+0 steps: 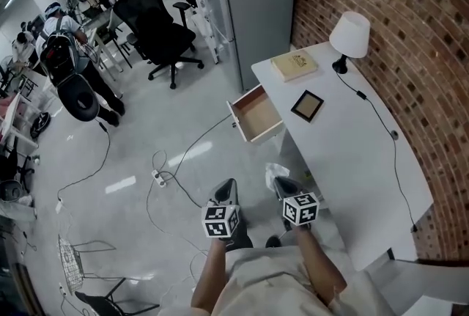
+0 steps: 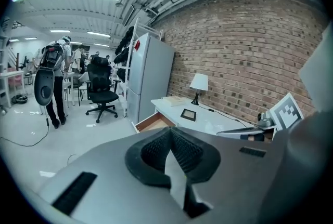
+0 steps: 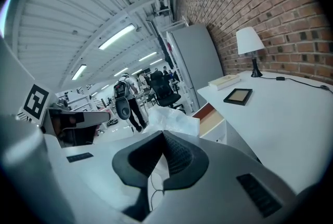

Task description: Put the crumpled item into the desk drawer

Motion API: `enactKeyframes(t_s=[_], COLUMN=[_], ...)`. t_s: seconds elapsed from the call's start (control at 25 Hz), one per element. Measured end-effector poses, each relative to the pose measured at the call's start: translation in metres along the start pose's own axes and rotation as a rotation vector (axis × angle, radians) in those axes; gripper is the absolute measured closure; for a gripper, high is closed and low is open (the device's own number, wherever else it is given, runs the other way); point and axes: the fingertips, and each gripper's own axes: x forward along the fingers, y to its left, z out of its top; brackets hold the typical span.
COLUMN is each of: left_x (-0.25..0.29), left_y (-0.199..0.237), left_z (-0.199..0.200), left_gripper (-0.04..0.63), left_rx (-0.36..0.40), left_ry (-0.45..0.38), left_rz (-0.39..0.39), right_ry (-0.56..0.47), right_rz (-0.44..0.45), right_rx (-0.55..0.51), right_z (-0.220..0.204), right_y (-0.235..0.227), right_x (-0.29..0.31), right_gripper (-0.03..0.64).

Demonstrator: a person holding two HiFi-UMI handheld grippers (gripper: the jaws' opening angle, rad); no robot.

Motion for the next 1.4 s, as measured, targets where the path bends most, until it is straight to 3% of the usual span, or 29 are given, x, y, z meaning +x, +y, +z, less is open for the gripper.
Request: enactKeyframes(t_s=[0.36,0.8,1.4], left_x=[0.065,0.121,0.165], left_y=[0.060,0.137,0.194], left_z=[0.046,0.083,0.094], left_gripper=[0.580,0.580,0.580], left_rx=[0.001,0.021,0.017], left_ry=[0.006,0.027,0.084], left_rz=[-0.040,-0.094,-0.211], right_ry=[0.040,0.012,-0.055], right_rz=[-0.040,-0.096,-0.239], right_rx=[0.027,0.052,0.092], right_z=[0.022,0.060,0.079], right_y=[-0.005,0.007,0.013], right_x=[0.075,0.157,0.202], right_gripper=[0.591,0.591,0.591])
